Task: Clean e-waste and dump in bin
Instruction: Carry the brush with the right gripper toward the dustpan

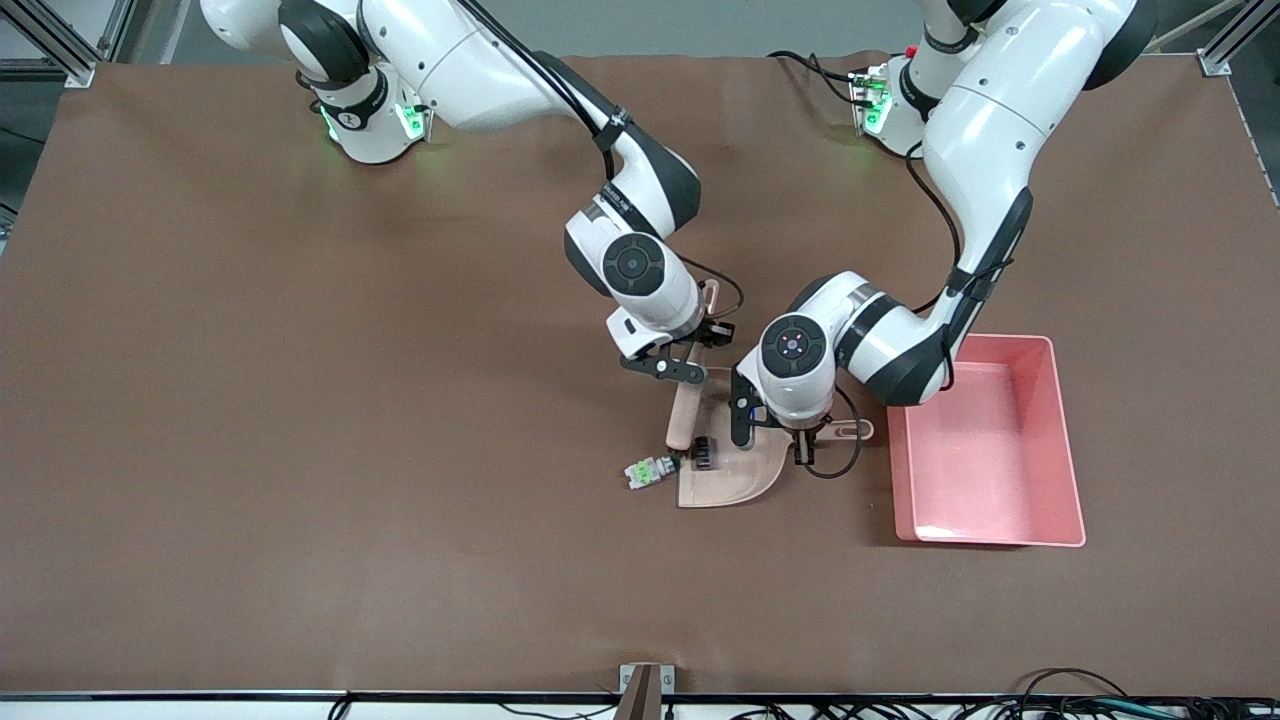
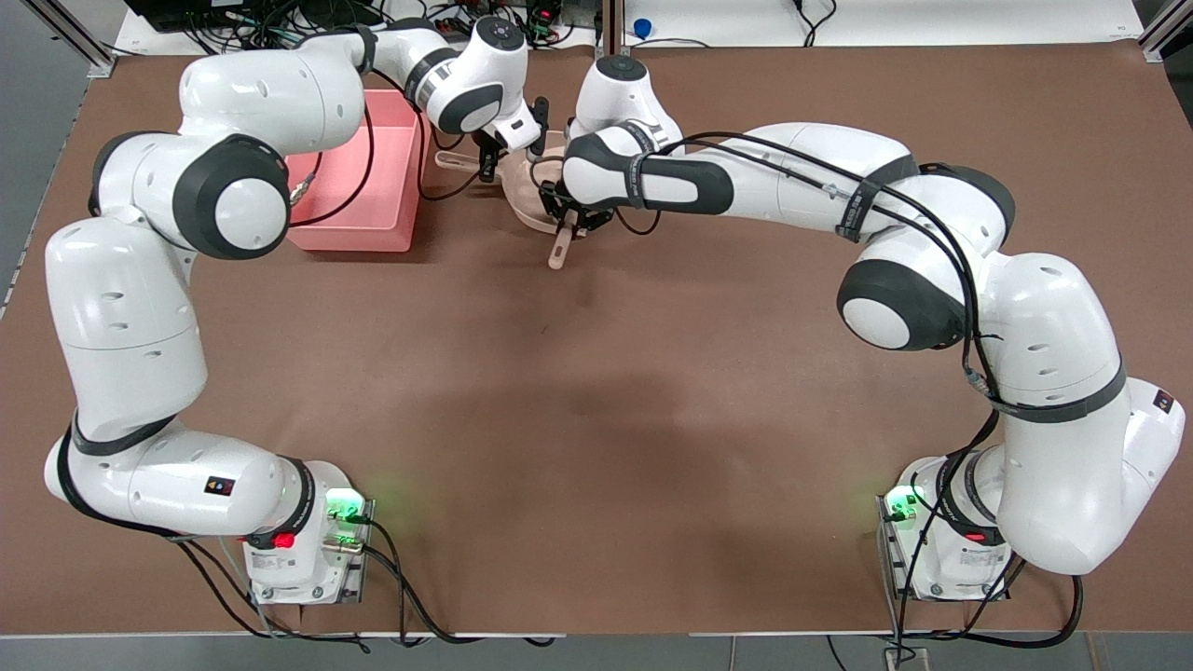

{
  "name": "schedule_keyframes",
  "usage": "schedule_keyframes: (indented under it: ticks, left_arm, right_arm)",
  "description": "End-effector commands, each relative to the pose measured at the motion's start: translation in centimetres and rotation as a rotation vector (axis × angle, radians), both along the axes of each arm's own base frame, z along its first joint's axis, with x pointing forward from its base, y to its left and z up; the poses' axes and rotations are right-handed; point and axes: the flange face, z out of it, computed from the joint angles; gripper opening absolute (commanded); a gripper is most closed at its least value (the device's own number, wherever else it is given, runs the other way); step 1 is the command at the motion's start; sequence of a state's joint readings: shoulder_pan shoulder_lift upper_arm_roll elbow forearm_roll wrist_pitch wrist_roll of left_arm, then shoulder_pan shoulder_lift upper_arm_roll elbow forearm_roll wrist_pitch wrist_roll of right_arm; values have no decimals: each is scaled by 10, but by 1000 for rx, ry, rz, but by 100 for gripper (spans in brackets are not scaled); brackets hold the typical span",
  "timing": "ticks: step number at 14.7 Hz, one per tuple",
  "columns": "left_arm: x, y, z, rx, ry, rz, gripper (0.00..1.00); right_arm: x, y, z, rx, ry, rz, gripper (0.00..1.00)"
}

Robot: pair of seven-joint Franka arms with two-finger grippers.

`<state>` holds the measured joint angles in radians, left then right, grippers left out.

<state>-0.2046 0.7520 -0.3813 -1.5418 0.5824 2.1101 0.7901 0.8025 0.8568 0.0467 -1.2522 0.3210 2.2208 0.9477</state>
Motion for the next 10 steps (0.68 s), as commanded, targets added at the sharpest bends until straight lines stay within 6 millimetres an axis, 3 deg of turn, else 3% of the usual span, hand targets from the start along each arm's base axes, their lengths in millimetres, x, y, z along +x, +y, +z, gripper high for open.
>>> schedule_keyframes:
  ticks: [1,6,8,10]
  left_arm:
    - [6,-2,-1,2,-5,5,22]
    - [6,-1,1,1,-8,5,22]
    - [7,1,1,-1,-6,12,22]
    - [7,0,0,-5,-1,16,22]
  right_arm:
    - [3,9,12,38,28,-36,0]
    - [41,-33,20,14,46,-77,0]
    - [48,-46,29,-13,3,28,0]
    - [58,-64,23,-86,-29,111,0]
